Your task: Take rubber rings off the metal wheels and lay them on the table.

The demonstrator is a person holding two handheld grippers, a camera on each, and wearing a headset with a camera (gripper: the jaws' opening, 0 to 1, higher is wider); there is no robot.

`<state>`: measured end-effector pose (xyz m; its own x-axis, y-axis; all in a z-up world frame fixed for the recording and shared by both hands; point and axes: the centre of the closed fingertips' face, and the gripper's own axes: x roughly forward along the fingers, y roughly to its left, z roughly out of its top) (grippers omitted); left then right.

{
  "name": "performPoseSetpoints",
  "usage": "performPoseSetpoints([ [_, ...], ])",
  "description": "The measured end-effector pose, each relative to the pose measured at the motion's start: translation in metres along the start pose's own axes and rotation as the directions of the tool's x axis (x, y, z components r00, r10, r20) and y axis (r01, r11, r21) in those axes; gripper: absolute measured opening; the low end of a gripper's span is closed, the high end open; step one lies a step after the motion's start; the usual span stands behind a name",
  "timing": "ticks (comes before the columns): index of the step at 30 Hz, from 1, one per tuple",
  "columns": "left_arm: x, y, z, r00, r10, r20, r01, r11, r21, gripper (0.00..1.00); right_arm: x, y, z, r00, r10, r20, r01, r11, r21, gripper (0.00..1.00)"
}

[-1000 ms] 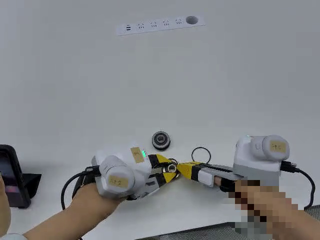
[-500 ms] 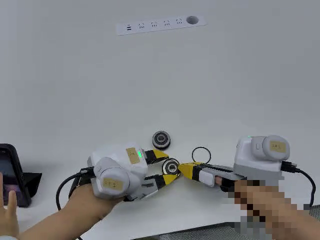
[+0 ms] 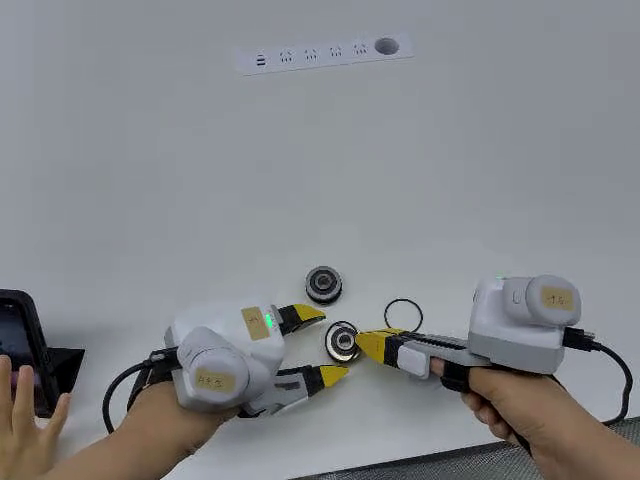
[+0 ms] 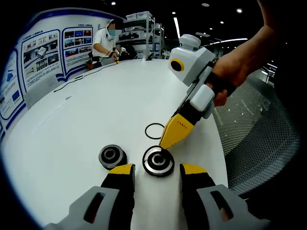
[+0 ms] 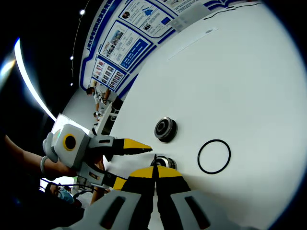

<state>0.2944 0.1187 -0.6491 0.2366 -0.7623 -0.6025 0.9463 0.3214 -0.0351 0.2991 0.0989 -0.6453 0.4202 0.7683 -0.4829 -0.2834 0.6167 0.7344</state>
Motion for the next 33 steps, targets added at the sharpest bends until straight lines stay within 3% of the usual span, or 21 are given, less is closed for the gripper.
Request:
performPoseSetpoints([
  [14, -0.005, 0.005, -0.011, 0.9995, 0.027, -0.017, -0.027, 0.999, -0.017, 0.50, -0.003, 0.017, 0.009, 0.9987, 0.046, 0.023, -0.046, 0.999, 0.003, 0.02],
  [19, -0.007, 0.006, -0.013, 0.9993, 0.033, -0.020, -0.033, 0.999, -0.025, 0.52, -0.007, 0.016, 0.012, 0.9985, 0.041, 0.036, -0.042, 0.999, 0.004, 0.02],
  [26, -0.009, 0.007, -0.014, 0.9990, 0.040, -0.019, -0.040, 0.999, -0.034, 0.53, -0.020, 0.000, 0.022, 0.9968, 0.003, 0.080, -0.005, 1.000, 0.028, 0.02],
  [33, -0.009, 0.008, -0.015, 0.9988, 0.046, -0.018, -0.047, 0.998, -0.041, 0.55, -0.034, -0.026, 0.027, 0.9918, -0.064, 0.111, 0.057, 0.997, 0.059, 0.02],
])
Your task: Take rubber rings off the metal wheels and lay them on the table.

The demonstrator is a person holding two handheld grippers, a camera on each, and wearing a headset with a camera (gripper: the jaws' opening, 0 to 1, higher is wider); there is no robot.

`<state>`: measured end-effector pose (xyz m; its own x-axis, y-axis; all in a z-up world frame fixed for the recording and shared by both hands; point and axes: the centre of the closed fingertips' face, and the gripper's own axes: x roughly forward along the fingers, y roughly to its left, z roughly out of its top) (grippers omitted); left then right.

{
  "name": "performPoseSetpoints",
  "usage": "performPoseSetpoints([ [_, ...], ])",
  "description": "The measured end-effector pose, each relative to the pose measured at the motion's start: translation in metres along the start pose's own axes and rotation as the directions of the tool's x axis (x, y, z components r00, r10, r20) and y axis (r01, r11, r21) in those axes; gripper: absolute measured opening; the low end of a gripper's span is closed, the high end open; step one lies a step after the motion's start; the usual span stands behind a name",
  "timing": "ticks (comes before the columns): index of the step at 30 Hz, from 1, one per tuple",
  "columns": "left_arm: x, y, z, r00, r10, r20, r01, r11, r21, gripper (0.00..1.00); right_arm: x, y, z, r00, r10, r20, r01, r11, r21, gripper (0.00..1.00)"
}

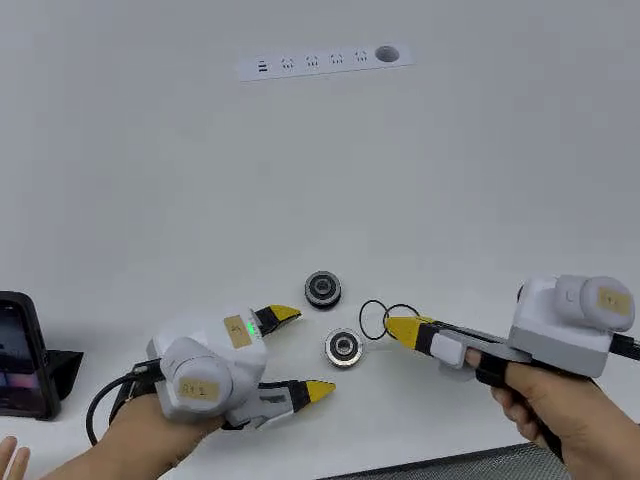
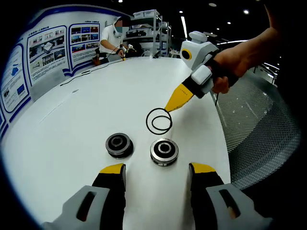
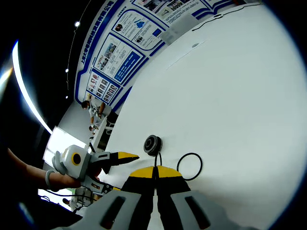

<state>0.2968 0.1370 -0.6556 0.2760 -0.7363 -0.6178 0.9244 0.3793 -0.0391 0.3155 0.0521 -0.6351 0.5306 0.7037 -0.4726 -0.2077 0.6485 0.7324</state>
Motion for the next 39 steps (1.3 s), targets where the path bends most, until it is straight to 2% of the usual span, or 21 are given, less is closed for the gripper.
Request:
performPoseSetpoints([
  [10, -0.002, 0.000, -0.002, 1.0000, 0.002, -0.004, -0.002, 1.000, -0.006, 0.53, -0.006, -0.026, 0.002, 0.9968, -0.079, 0.010, 0.079, 0.997, 0.005, 0.02],
  [14, -0.002, 0.000, -0.003, 1.0000, 0.004, -0.007, -0.004, 1.000, -0.005, 0.53, -0.006, -0.031, -0.002, 0.9943, -0.107, -0.004, 0.107, 0.994, -0.023, 0.02],
  [18, -0.002, 0.001, -0.003, 0.9999, 0.005, -0.009, -0.005, 1.000, -0.004, 0.53, -0.006, -0.034, -0.003, 0.9917, -0.128, -0.008, 0.128, 0.990, -0.058, 0.07],
  [27, -0.003, 0.001, -0.003, 0.9999, 0.007, -0.010, -0.007, 1.000, -0.006, 0.52, -0.009, -0.041, -0.007, 0.9828, -0.183, -0.025, 0.176, 0.971, -0.162, 0.12],
  [32, -0.004, 0.002, -0.004, 0.9999, 0.012, -0.011, -0.012, 1.000, -0.008, 0.52, -0.011, -0.042, -0.003, 0.9826, -0.185, -0.007, 0.182, 0.971, -0.157, 0.15],
  [39, -0.006, 0.009, -0.001, 0.9992, 0.038, 0.007, -0.038, 0.999, -0.027, 0.50, -0.003, -0.031, 0.003, 0.9889, -0.148, 0.006, 0.148, 0.979, -0.144, 0.16],
])
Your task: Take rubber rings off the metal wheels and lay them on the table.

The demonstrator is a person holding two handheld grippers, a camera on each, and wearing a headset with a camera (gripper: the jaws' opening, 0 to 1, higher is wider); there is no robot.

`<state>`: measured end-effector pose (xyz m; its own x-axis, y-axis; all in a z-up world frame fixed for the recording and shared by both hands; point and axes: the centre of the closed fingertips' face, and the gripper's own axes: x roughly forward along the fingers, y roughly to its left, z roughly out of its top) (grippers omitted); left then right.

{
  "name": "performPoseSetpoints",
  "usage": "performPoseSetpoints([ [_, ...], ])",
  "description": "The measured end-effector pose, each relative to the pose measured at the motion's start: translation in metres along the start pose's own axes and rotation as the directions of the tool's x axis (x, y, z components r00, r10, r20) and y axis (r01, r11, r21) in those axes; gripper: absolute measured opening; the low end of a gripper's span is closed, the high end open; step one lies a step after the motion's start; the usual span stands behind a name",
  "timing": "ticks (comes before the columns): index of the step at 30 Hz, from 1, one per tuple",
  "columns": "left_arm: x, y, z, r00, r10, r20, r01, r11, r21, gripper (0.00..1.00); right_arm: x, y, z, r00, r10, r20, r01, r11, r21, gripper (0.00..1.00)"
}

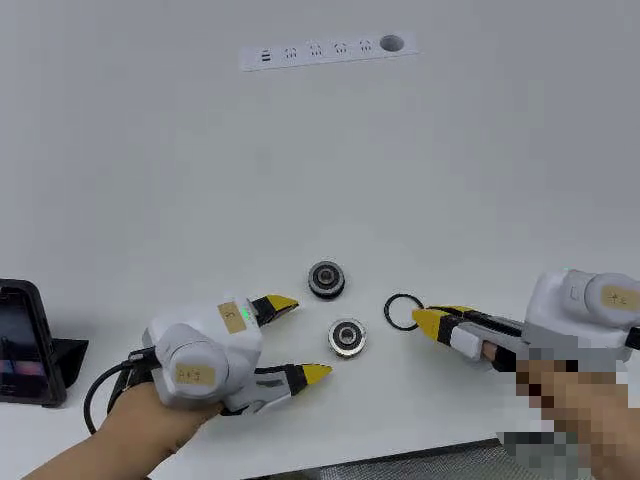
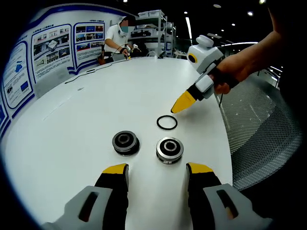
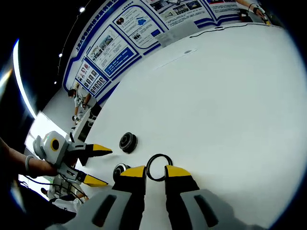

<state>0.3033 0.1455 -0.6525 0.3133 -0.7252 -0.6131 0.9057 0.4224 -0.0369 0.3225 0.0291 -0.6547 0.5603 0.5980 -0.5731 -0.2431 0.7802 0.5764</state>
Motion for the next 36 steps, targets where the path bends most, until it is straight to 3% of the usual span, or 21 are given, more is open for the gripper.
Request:
performPoseSetpoints([
  [17, 0.007, 0.038, 0.028, 0.9954, 0.078, 0.056, -0.076, 0.996, -0.041, 0.39, 0.028, 0.031, 0.016, 0.9959, 0.090, -0.004, -0.090, 0.996, -0.018, 0.15],
  [36, 0.024, 0.051, 0.033, 0.9957, 0.085, 0.037, -0.083, 0.995, -0.054, 0.21, 0.043, 0.041, 0.018, 0.9913, 0.130, -0.017, -0.130, 0.991, 0.000, 0.15],
])
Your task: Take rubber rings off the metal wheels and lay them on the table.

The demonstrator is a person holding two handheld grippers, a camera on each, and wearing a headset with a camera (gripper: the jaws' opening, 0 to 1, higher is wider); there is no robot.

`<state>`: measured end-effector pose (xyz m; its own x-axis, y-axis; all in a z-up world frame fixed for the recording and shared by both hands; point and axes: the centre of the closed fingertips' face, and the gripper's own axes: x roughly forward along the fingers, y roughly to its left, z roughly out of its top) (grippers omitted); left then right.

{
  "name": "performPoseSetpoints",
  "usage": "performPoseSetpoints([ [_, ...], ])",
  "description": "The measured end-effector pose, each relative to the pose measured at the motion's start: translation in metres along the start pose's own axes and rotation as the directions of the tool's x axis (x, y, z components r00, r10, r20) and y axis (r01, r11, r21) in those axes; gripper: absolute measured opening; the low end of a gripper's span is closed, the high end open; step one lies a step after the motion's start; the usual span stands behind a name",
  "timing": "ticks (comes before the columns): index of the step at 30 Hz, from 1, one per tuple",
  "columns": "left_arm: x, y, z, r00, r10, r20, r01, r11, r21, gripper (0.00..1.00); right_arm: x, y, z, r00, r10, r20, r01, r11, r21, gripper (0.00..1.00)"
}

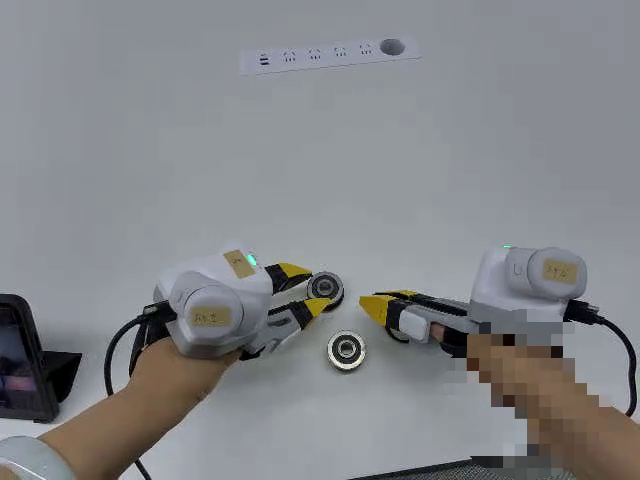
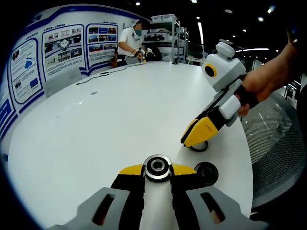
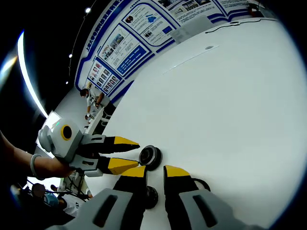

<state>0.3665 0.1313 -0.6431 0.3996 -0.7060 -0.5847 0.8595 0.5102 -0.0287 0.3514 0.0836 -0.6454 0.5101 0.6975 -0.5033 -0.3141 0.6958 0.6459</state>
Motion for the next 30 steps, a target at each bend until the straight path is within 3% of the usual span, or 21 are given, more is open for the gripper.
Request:
performPoseSetpoints([
  [14, 0.010, -0.003, -0.004, 0.9990, -0.018, -0.042, 0.019, 1.000, 0.016, 0.16, 0.007, 0.002, 0.002, 0.9999, 0.016, 0.001, -0.016, 1.000, 0.016, 0.14],
  [30, 0.011, -0.001, -0.005, 0.9991, -0.019, -0.037, 0.021, 0.999, 0.030, 0.14, 0.025, 0.003, 0.005, 0.9990, 0.043, -0.007, -0.043, 0.998, 0.051, 0.15],
])
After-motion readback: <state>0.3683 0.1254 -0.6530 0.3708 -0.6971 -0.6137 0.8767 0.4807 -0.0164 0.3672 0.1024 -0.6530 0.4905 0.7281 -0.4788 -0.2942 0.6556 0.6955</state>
